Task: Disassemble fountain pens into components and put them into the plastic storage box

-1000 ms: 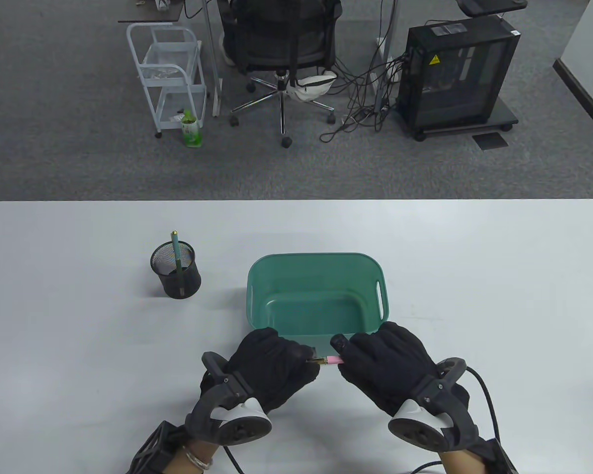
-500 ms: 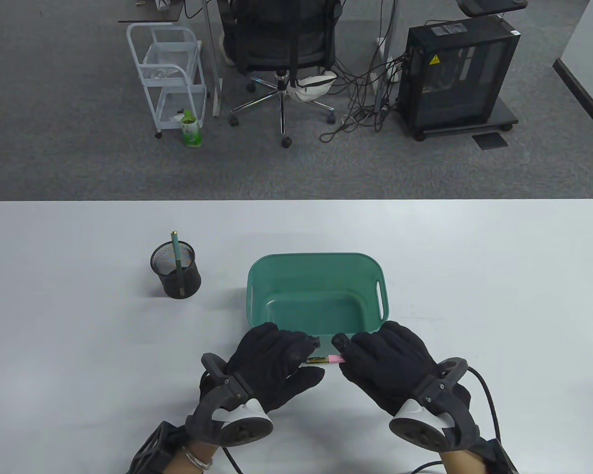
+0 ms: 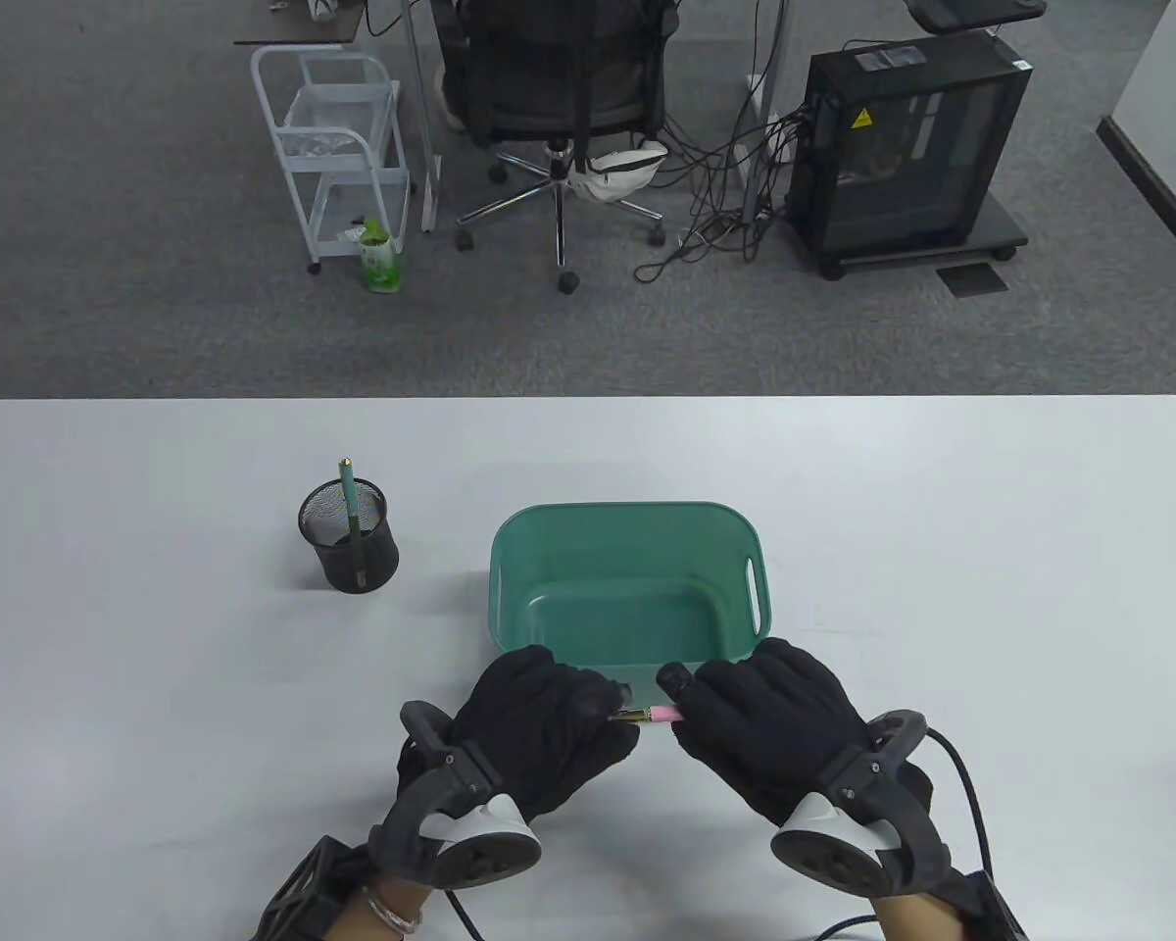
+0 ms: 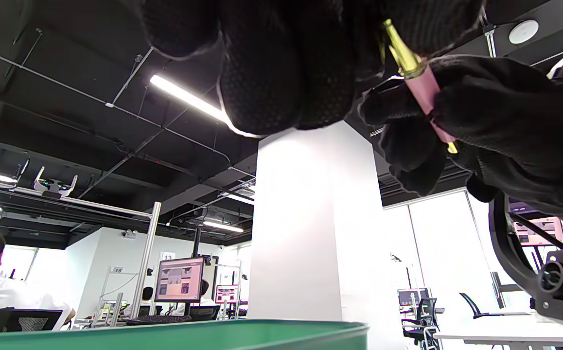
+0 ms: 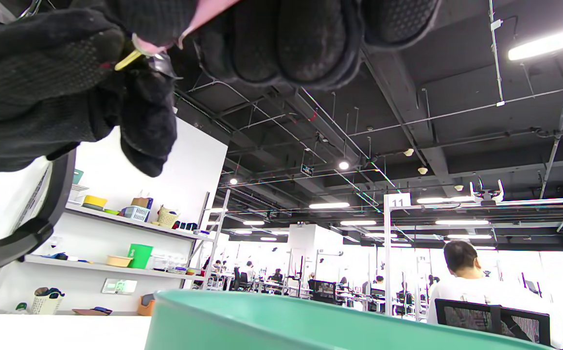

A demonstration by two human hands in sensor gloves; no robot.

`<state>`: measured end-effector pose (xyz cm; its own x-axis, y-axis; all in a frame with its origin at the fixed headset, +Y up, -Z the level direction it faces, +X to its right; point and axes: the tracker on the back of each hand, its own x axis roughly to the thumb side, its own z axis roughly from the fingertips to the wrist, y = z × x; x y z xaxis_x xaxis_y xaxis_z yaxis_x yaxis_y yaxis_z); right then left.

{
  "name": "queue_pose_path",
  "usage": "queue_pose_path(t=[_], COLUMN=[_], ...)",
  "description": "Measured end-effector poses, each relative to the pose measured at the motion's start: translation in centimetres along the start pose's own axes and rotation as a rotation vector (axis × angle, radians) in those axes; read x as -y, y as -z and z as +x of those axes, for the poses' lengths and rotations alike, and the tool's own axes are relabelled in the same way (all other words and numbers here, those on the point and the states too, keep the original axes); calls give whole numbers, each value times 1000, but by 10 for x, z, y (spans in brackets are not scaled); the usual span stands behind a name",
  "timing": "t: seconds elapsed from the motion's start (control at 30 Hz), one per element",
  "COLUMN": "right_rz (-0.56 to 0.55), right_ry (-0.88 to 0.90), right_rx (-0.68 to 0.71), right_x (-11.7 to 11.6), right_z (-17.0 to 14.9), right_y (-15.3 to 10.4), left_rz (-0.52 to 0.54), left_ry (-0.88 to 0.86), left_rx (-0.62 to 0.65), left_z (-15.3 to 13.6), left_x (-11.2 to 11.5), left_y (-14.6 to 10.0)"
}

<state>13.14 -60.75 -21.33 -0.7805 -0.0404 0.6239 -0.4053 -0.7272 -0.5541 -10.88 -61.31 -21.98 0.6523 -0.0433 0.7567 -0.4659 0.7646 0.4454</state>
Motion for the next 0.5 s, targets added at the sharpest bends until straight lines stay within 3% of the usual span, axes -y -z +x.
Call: queue_pose_path(t=[0.5], right_rz=[4], right_ry=[3], right_rx=[5], right_x=[-1], right_z=[1], right_y=[0], left_rz=[1], left_ry=[-20], left_rx=[-1], left_z=[-2], left_x=[0], left_y=[0])
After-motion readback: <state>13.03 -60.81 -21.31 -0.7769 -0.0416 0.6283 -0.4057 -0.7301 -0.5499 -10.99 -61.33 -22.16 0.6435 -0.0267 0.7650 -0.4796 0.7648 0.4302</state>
